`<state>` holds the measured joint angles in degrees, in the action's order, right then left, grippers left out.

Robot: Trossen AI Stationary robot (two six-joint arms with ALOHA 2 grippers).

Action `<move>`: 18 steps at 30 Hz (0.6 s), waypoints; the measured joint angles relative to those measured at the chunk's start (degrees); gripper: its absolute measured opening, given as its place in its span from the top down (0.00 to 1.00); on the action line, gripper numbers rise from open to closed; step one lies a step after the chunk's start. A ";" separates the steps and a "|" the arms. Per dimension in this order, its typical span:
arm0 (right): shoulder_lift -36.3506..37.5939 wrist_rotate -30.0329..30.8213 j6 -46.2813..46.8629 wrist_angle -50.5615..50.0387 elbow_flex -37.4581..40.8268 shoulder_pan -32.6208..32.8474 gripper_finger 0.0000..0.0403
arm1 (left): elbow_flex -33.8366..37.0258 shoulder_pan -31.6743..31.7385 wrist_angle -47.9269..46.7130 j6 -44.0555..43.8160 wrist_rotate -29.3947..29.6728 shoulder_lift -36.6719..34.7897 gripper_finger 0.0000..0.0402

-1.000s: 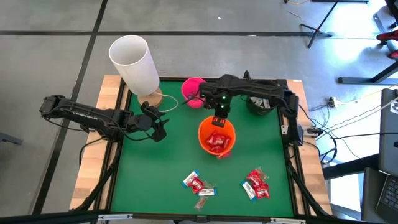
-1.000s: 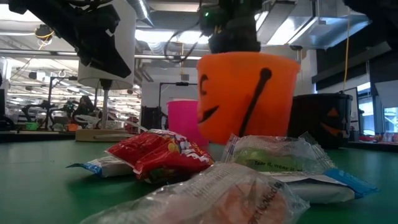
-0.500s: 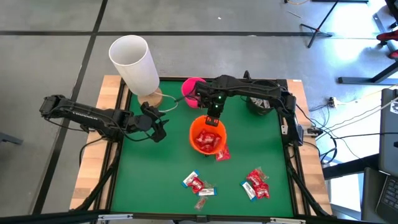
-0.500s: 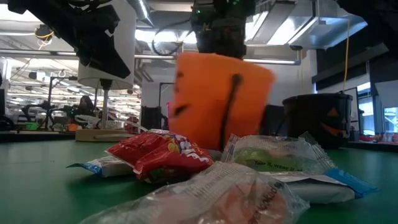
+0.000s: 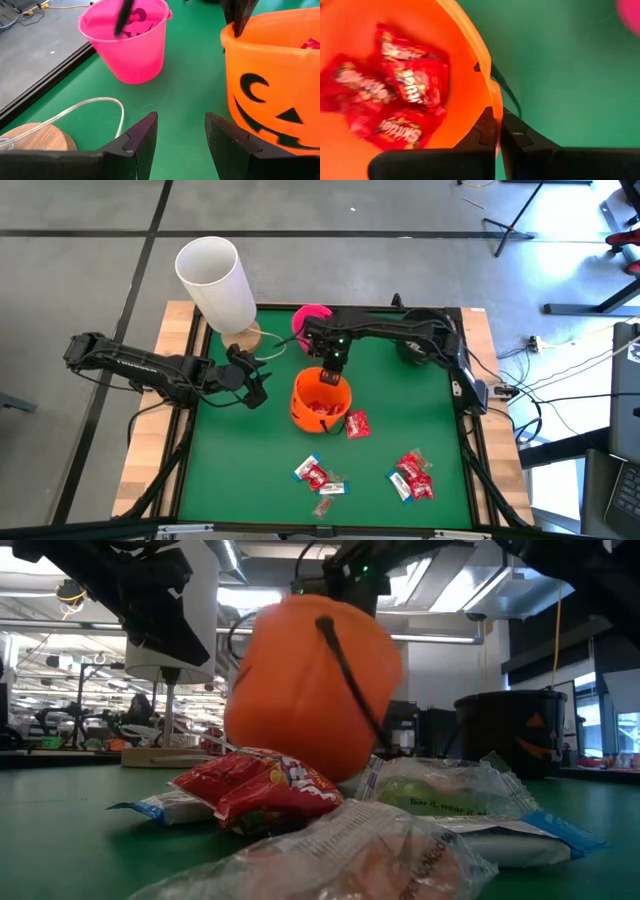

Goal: Sort candy
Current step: Adjust the orange bucket

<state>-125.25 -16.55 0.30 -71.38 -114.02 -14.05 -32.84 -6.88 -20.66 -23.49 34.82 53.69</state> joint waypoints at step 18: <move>-1.00 3.95 0.05 -0.67 -9.37 0.14 0.99 | 0.00 -0.04 -0.33 0.00 -0.27 0.00 0.60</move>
<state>-126.26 -12.60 0.35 -72.05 -123.38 -13.91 -32.84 -6.92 -20.99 -23.49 34.54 53.69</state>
